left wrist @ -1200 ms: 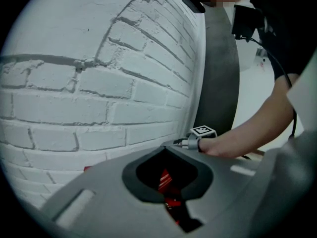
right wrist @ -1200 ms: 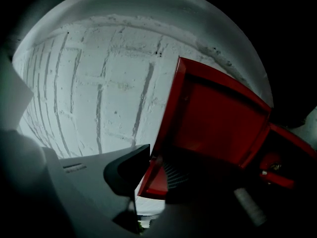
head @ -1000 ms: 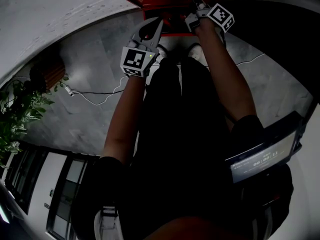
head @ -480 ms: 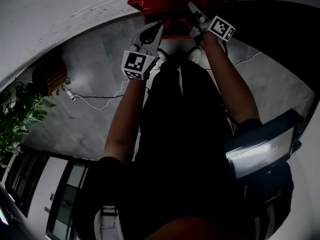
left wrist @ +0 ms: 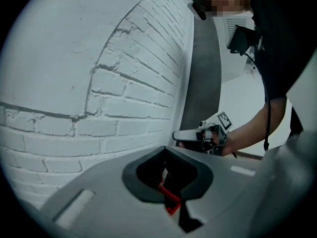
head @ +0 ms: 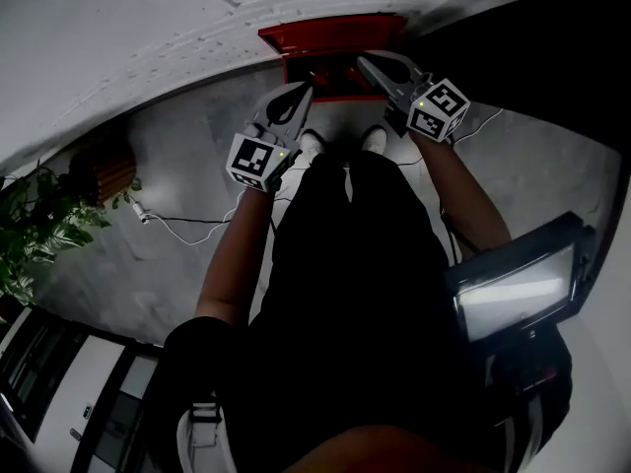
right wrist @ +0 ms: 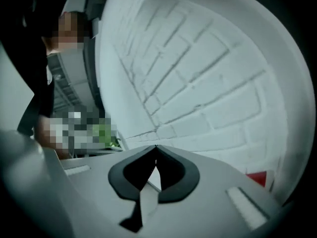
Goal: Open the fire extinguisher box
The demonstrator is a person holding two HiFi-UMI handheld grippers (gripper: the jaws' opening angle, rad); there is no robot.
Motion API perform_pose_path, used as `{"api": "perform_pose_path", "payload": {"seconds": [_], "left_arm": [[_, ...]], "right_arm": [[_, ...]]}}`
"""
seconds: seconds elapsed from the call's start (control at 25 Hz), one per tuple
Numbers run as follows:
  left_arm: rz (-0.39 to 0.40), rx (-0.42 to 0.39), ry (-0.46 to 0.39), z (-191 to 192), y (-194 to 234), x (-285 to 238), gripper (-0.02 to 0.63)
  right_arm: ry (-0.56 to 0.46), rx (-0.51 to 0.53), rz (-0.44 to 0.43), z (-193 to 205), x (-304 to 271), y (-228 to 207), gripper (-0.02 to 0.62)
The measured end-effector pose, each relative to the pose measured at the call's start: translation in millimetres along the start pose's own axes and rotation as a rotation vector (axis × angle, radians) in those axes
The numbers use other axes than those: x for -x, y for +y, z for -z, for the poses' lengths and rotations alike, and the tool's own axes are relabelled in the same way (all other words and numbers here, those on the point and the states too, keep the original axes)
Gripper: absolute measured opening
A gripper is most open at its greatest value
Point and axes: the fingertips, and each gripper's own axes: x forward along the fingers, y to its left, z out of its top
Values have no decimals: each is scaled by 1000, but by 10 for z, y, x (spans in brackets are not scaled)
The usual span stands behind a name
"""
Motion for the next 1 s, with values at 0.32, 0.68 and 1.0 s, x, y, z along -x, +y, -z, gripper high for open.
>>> {"api": "perform_pose_path", "payload": {"seconds": [0.32,0.68,1.0], "left_arm": [[80,-55,-77,-675,-636,512,2],[103,-94,-162,-974,-740,716,2],[132,-115,-194,-1238,-999,826,2]], "right_arm": [[29,286,-108,-576,426,1196,8],[33,420,-165,-742,532,1744,8],[17,440,-167,-907,644,2052,9]]}}
